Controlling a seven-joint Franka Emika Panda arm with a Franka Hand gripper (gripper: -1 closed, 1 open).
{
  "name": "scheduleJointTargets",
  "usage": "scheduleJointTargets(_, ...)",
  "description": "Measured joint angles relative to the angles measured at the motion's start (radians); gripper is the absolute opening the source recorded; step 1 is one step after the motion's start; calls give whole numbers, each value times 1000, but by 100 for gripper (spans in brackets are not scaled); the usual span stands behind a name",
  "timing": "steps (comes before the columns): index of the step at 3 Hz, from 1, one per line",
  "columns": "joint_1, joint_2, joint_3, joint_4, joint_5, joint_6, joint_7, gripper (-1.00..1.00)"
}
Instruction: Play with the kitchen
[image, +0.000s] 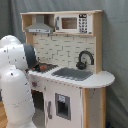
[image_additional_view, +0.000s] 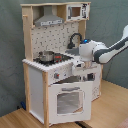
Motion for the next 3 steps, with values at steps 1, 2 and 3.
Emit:
scheduleJointTargets(1,-8,83,-1,0,-65,1,-21,100)
scheduleJointTargets(2,-8,150,-6,2,-146,22,-21,100)
scheduleJointTargets(3,-8,197,-18,10,-215,84,-20,100)
